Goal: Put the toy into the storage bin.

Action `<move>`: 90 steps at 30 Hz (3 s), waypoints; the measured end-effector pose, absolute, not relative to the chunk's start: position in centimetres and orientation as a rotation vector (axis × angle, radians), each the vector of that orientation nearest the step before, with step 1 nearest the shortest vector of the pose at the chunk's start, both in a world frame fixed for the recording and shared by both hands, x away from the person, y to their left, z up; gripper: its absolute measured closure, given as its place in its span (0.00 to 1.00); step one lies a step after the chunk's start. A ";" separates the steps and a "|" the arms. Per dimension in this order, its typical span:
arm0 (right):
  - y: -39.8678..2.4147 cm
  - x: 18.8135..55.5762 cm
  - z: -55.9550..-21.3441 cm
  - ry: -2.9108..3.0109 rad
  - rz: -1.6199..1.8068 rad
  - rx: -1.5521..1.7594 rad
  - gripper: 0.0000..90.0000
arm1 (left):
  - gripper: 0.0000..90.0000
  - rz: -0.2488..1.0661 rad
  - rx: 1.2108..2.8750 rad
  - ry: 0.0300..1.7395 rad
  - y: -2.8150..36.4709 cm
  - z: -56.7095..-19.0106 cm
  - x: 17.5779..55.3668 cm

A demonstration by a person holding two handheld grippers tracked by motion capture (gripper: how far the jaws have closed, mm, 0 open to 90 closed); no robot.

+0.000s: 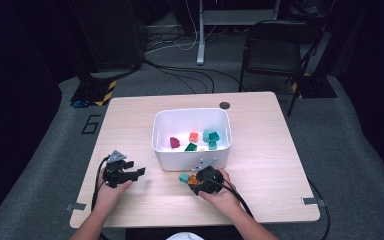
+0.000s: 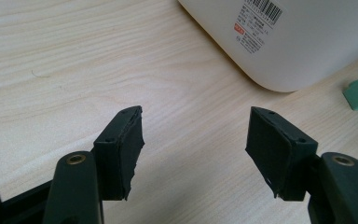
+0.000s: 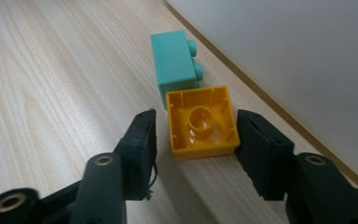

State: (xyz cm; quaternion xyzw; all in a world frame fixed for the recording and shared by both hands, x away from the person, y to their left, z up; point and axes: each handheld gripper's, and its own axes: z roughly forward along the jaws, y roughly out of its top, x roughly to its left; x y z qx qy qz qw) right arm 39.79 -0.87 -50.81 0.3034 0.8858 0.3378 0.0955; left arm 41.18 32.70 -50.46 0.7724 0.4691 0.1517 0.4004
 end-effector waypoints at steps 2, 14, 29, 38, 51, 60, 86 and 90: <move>-0.8 39.8 -50.9 2.629 0.994 0.890 0.59 | 0.40 0.383 1.953 1.187 32.7 -50.5 41.2; -1.0 39.2 -49.8 2.647 0.988 0.888 0.64 | 0.40 0.377 1.960 1.186 32.8 -50.4 41.2; -1.5 37.4 -44.8 2.668 1.075 0.798 0.65 | 0.40 0.378 1.964 1.182 32.8 -50.3 41.1; -1.8 37.0 -41.5 2.689 1.125 0.744 0.65 | 0.40 0.385 1.954 1.184 32.7 -50.4 41.2; -2.4 37.6 -37.2 2.697 1.199 0.737 0.65 | 0.40 0.374 1.962 1.191 32.8 -50.3 41.1; -2.7 38.4 -34.2 2.658 1.190 0.731 0.65 | 0.40 0.378 1.956 1.194 32.7 -50.4 41.1; -2.2 44.1 -30.1 2.557 1.186 0.829 0.65 | 0.40 0.370 1.955 1.194 32.9 -50.4 41.2; -1.9 45.1 -30.1 2.540 1.177 0.855 0.65 | 0.40 0.370 1.955 1.193 32.9 -50.4 41.2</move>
